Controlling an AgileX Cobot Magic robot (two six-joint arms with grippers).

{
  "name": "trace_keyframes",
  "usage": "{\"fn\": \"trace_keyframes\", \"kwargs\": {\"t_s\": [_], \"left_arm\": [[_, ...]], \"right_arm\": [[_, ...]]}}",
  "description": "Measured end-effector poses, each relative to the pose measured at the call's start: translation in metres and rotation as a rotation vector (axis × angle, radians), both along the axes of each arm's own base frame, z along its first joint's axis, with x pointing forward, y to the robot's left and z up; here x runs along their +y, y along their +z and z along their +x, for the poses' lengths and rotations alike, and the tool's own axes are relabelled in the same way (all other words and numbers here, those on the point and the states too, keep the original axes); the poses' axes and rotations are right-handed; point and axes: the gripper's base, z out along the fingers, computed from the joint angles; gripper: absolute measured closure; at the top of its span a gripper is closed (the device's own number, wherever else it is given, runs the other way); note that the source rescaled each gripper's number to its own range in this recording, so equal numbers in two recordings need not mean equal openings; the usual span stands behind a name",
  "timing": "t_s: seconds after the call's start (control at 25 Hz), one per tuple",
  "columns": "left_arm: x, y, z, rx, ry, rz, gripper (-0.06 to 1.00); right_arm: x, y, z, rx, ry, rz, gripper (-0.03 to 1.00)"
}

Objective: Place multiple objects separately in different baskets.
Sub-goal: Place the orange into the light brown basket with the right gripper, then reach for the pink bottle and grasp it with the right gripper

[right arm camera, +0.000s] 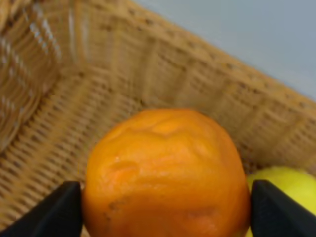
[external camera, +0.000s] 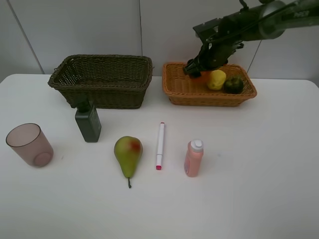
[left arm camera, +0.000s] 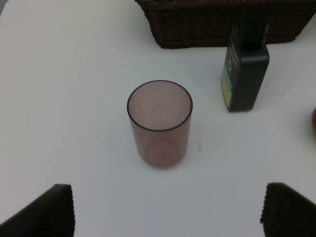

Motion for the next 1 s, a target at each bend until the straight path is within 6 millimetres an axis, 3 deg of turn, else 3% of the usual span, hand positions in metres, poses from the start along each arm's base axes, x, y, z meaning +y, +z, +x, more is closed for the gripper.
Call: {"fn": "trace_keyframes", "kwargs": {"t_s": [0.08,0.2,0.28,0.52,0.68,1.0], "left_arm": [[0.0,0.0,0.0,0.0,0.0,0.0,-0.06],[0.0,0.0,0.0,0.0,0.0,0.0,-0.06],[0.0,0.0,0.0,0.0,0.0,0.0,-0.06],[0.0,0.0,0.0,0.0,0.0,0.0,-0.06],[0.0,0.0,0.0,0.0,0.0,0.0,-0.06],[0.0,0.0,0.0,0.0,0.0,0.0,-0.06]], "right_arm": [[0.0,0.0,0.0,0.006,-0.002,-0.003,0.27],[-0.001,-0.002,-0.002,0.027,-0.007,-0.013,0.05],[-0.003,-0.003,-0.004,0.051,-0.014,-0.024,0.0],[-0.005,-0.003,-0.008,0.1,-0.029,-0.047,-0.02],[-0.008,0.009,-0.013,0.121,-0.045,-0.052,-0.02],[-0.009,0.065,-0.037,0.159,-0.105,0.07,-0.02]]}}
